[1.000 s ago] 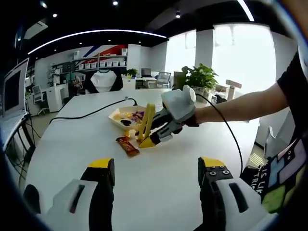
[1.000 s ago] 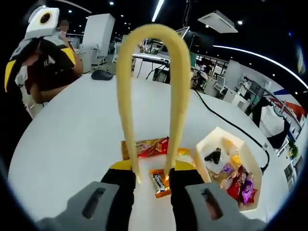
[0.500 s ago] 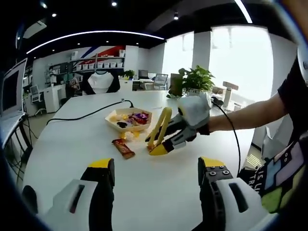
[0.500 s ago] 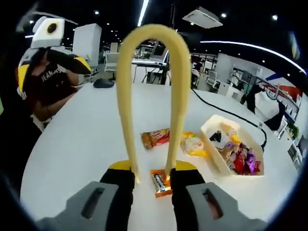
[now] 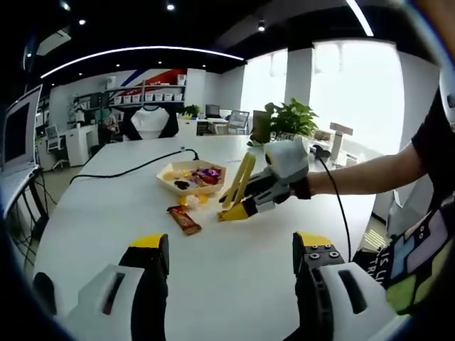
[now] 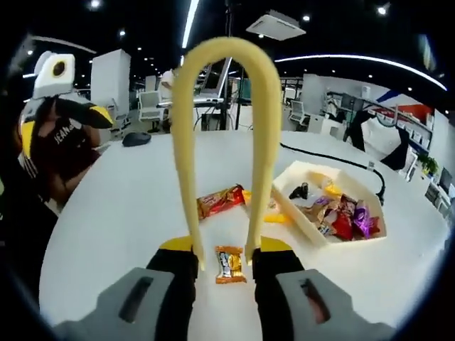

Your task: Place the target food into the container with the food tongs after gripping and lifting it, then release it inside without dropping or visibly crushing the food.

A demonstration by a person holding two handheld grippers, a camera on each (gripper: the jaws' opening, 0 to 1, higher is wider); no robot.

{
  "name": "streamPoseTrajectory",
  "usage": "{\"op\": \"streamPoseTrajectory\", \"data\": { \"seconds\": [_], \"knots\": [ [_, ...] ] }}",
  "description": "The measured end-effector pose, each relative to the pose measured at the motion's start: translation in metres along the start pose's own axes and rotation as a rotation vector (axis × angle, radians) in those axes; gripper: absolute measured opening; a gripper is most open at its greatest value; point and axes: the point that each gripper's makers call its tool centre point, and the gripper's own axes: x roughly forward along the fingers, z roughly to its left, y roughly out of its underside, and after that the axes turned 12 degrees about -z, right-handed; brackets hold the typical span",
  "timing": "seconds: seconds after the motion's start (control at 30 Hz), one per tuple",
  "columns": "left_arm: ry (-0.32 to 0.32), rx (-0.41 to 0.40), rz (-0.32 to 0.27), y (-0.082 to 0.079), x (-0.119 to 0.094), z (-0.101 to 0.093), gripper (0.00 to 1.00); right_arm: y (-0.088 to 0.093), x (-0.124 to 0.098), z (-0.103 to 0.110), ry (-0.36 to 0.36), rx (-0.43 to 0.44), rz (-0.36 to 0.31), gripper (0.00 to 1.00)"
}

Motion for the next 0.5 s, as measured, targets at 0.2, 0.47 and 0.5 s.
{"op": "streamPoseTrajectory", "data": {
  "seconds": [0.2, 0.47, 0.5],
  "knots": [
    [0.012, 0.007, 0.01, -0.0003, 0.0017, -0.0015, 0.75, 0.0092, -0.0015, -0.0048, 0.032, 0.068, 0.018, 0.27],
    [0.019, 0.008, 0.017, 0.0004, 0.0069, -0.002, 0.75, 0.0104, 0.0008, -0.0072, 0.087, 0.094, 0.08, 0.24],
    [0.019, 0.007, 0.017, 0.0007, 0.0076, -0.0025, 0.75, 0.0103, 0.0012, -0.0072, 0.089, 0.092, 0.081, 0.24]
  ]
}}
